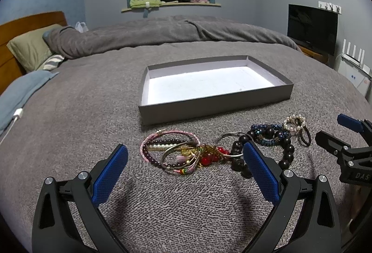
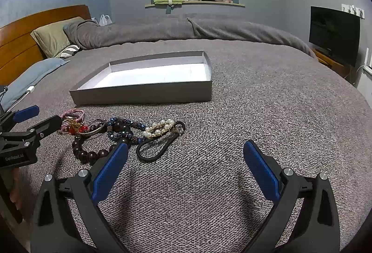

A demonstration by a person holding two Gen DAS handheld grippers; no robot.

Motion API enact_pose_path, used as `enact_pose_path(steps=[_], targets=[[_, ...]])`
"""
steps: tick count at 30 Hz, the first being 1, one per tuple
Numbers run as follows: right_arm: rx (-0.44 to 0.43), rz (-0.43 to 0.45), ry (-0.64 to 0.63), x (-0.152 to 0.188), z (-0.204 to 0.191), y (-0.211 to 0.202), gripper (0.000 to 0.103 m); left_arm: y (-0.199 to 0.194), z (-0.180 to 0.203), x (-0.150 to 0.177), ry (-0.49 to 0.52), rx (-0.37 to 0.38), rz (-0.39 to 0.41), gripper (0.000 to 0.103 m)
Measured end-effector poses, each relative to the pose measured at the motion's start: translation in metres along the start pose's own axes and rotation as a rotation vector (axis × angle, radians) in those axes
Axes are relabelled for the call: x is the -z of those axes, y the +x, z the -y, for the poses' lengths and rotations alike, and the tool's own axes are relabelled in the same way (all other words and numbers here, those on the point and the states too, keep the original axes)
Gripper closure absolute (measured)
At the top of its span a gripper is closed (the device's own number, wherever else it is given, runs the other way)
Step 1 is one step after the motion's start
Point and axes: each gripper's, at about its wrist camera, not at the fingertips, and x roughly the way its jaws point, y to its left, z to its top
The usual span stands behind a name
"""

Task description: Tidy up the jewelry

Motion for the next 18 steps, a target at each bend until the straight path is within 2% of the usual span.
enact_pose_path(steps=[4, 10, 18], targets=[[0.002, 0.003, -0.006, 0.0, 0.0005, -0.0021, 0.005, -0.0008, 0.0008, 0.0007, 0.007, 0.005, 0.002, 0.005], [-0.077, 0.017, 0.002, -0.0008, 0.0011, -0.0076, 0.005, -0.0021, 0.0001, 0.0014, 0.015, -0.008, 0.004, 0.005], [-0.072, 0.006, -0.027, -0.0054, -0.0059, -0.0041, 0.005, 0.0022, -0.006, 0.0004, 0.014, -0.01, -0.009, 0.005]])
